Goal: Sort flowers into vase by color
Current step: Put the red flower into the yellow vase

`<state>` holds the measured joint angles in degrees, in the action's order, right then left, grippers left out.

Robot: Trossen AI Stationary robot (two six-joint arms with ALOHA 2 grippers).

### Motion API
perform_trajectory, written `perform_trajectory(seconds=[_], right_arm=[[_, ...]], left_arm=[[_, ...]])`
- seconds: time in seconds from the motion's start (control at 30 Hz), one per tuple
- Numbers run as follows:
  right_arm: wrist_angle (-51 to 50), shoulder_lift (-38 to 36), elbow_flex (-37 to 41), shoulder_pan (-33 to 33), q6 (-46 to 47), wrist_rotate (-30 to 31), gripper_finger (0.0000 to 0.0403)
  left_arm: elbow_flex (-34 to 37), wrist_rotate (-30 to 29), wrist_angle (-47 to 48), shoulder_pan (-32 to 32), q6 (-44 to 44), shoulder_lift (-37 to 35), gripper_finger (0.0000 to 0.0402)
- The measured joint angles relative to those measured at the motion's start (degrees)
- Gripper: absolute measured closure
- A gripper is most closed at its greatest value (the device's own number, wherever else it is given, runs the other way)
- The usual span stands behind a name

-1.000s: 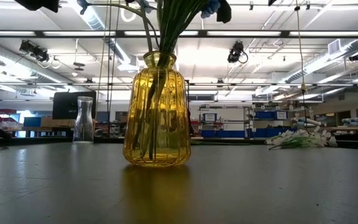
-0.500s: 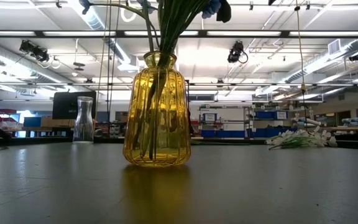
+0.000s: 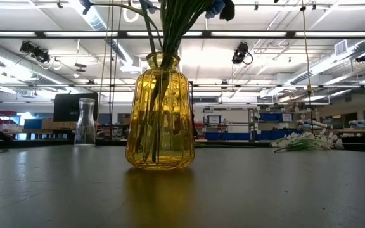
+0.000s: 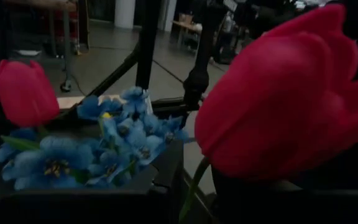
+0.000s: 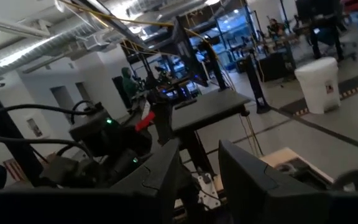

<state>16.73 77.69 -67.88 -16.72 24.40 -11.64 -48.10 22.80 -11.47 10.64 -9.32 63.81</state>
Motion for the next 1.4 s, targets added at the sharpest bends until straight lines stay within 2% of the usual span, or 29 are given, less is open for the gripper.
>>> perform_trajectory(seconds=[0.2, 0.33, 0.5, 0.57, 0.7, 0.97, 1.27, 1.4], right_arm=[[-3.06, 0.00, 0.00, 0.29, 1.43, 2.80, 0.0269], [-4.21, 0.00, 0.00, 0.29, 2.87, 3.02, 0.0248], [-5.76, 0.00, 0.00, 0.56, 2.79, 3.03, 0.0210], [-7.33, 0.00, 0.00, 0.61, 2.70, 3.02, 0.0194], [-10.33, 0.00, 0.00, 1.01, 2.76, 1.89, 0.0163], [-10.95, 0.00, 0.00, 1.01, 3.06, 0.19, 0.0135], [-13.10, 0.00, 0.00, 1.01, 4.22, 0.28, 0.0135], [-17.17, 0.00, 0.00, 0.85, 9.91, 1.48, 0.0135]], left_arm=[[-0.08, -5.06, -0.63, 1.11, -0.99, 1.97, 0.0297], [0.00, -5.10, -0.21, 1.11, -3.12, 4.29, 0.0256], [-0.37, -5.16, 0.07, 0.89, -3.41, 3.66, 0.0203], [-1.28, -5.55, 2.47, 0.83, -3.38, 3.45, 0.0188], [-3.90, -7.72, 14.36, 0.80, -2.82, 3.70, 0.0165], [-7.73, -10.96, 17.02, 0.78, -4.89, 4.70, 0.0145], [-12.64, -11.24, 33.42, 0.41, -5.24, 4.81, 0.0143], [-13.99, -11.63, 38.70, 0.20, -5.22, 3.87, 0.0143]])
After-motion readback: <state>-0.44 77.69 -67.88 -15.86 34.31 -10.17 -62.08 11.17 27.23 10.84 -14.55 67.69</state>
